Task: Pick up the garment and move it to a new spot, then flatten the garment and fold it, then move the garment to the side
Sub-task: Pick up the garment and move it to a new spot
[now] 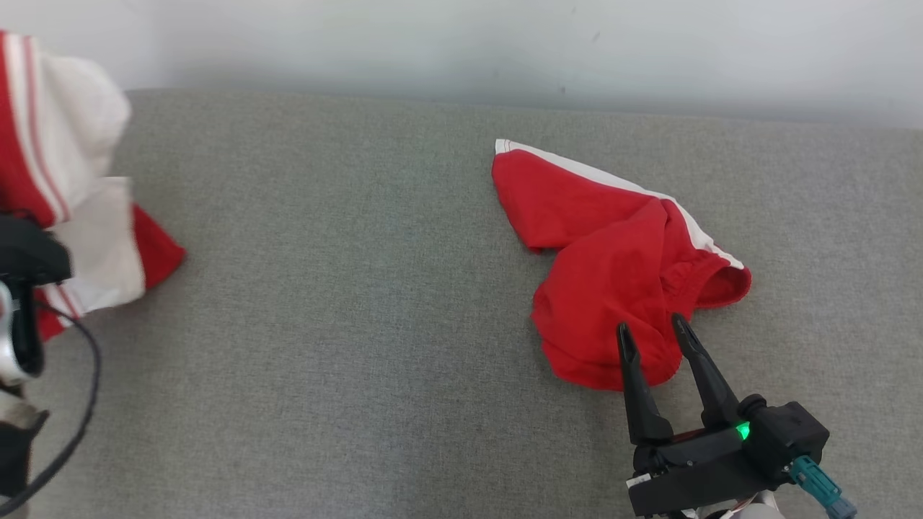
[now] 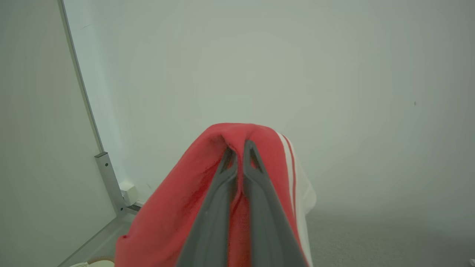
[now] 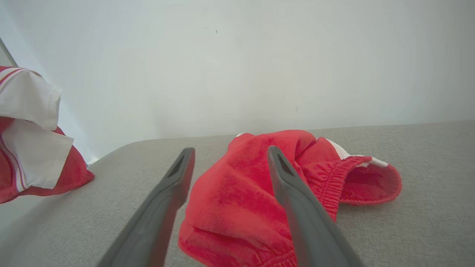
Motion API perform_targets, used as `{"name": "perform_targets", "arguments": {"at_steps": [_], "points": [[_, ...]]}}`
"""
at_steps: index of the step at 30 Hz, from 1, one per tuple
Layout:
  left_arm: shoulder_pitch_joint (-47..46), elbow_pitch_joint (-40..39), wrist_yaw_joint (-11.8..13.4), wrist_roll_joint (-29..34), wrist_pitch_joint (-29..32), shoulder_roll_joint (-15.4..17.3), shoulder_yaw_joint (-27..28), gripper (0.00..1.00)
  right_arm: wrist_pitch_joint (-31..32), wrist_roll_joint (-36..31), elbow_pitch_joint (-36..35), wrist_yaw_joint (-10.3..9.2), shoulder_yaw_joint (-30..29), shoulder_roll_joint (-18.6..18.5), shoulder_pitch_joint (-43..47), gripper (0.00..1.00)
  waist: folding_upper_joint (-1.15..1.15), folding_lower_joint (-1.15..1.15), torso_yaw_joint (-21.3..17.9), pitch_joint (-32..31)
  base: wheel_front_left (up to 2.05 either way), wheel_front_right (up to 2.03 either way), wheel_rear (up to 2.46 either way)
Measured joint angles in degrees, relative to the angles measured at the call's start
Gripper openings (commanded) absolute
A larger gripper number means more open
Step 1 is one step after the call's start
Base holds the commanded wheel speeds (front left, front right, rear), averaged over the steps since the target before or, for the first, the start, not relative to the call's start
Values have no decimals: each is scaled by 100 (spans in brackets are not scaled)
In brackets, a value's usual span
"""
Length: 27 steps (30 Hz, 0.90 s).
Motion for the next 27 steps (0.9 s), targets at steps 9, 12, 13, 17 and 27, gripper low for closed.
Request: {"name": "perform_targets", "arguments": {"at_steps": [9,12,13,17,27], "points": [[172,586,-19,-202,-296,159,325,0,0,-111,-130,0,9,0,-51,100,0,0,-101,252,0,0,0],[176,899,-59,-281,-310,107,328,0,0,-140,-154,0,29,0,-126,100,0,0,-131,333,0,0,0],[185,1039,-93,-293,-328,86,316,0,0,-157,-160,0,34,0,-131,100,0,0,-142,361,0,0,0],[272,1658,-171,-370,-360,-71,282,0,0,-197,-170,0,73,0,-201,100,0,0,-204,469,0,0,0],[222,2881,-363,-456,-447,-196,272,100,0,-272,-194,0,80,0,-253,100,0,0,-361,559,0,0,0]]}}
